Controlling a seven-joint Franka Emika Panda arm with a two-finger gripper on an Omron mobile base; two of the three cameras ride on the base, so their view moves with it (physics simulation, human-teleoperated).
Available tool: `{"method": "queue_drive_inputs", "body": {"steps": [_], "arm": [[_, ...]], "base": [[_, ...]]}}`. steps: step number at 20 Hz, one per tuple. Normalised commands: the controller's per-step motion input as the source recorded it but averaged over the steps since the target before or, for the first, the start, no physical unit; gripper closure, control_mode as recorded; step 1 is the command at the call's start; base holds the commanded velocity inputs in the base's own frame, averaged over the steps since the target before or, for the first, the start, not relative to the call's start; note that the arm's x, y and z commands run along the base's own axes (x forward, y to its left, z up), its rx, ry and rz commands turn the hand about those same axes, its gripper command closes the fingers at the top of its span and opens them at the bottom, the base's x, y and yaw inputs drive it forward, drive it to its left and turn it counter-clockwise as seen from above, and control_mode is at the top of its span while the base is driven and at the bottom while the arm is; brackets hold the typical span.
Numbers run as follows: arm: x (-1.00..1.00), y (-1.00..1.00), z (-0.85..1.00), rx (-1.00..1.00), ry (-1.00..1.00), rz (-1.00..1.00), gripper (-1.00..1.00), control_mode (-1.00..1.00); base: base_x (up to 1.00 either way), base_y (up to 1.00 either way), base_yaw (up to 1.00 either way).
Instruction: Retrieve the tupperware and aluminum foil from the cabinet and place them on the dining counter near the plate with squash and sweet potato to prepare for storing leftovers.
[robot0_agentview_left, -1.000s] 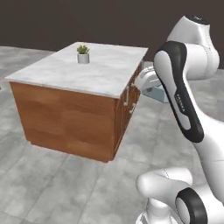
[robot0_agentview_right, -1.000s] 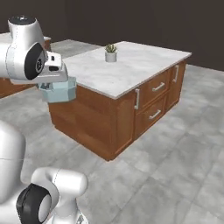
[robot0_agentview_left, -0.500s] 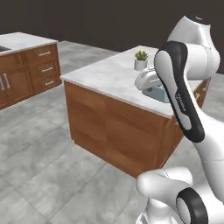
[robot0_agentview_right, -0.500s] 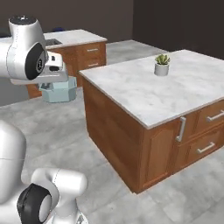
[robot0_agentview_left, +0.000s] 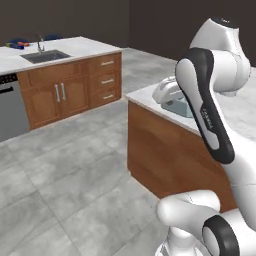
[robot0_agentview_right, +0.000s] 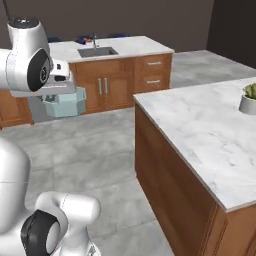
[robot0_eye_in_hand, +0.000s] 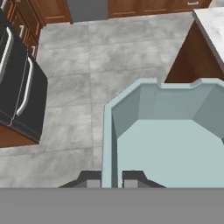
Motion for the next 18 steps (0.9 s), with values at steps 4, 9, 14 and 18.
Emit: {"method": "queue_drive_inputs", "body": {"steps": [4,9,14,18], "arm": [[0.0,0.0,0.0,0.0,0.0,0.0,1.0,1.0],[0.0,0.0,0.0,0.0,0.0,0.0,1.0,1.0],[0.0,0.0,0.0,0.0,0.0,0.0,1.0,1.0],[0.0,0.0,0.0,0.0,0.0,0.0,1.0,1.0]], "base": [[1.0,0.49,0.28],[1.0,0.44,0.26],[1.0,0.25,0.16],[1.0,0.21,0.04]]}}
